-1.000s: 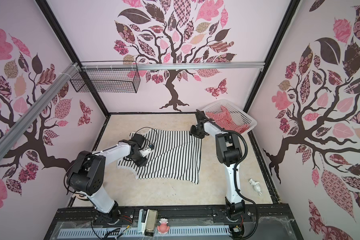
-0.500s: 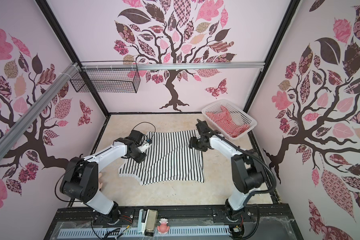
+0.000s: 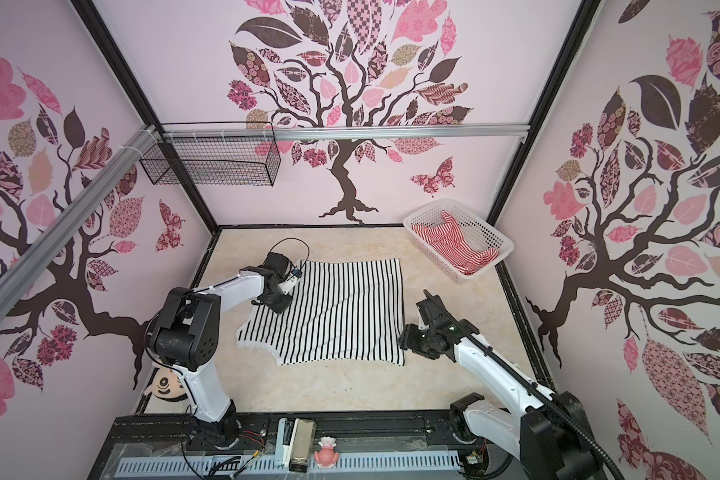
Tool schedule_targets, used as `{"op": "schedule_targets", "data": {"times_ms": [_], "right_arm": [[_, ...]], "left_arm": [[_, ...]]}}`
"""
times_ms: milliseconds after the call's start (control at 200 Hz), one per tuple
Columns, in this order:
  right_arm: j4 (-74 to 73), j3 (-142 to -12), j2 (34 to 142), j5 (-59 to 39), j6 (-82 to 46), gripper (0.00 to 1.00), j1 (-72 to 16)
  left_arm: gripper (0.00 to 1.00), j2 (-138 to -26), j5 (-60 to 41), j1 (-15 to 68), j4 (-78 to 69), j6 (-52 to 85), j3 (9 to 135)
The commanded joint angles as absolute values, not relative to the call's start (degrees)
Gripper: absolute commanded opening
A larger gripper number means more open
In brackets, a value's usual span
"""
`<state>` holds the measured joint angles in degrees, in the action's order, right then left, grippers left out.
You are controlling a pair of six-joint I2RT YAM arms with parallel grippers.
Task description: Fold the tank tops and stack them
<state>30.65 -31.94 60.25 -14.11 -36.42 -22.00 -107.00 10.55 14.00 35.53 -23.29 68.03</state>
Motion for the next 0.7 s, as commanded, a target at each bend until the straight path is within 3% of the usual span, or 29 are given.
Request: {"op": "schedule_targets", "data": {"times_ms": [0, 255, 695], "right_arm": [[31.13, -28.83, 56.3, -17.71, -40.43, 0.6, -22.16], [26.83, -22.33, 51.04, -24.4, -45.21, 0.54, -22.24], [18.15, -18.94, 55.89, -25.8, -49.43, 0.47, -23.92]], "left_arm": [[0.43, -108.86, 13.84, 13.54, 35.57, -22.57, 67.68], [0.46, -93.8, 1.69, 13.95, 38.12, -24.53, 60.73], [0.46, -74.84, -1.15, 18.87, 37.73, -28.73, 45.97]]}}
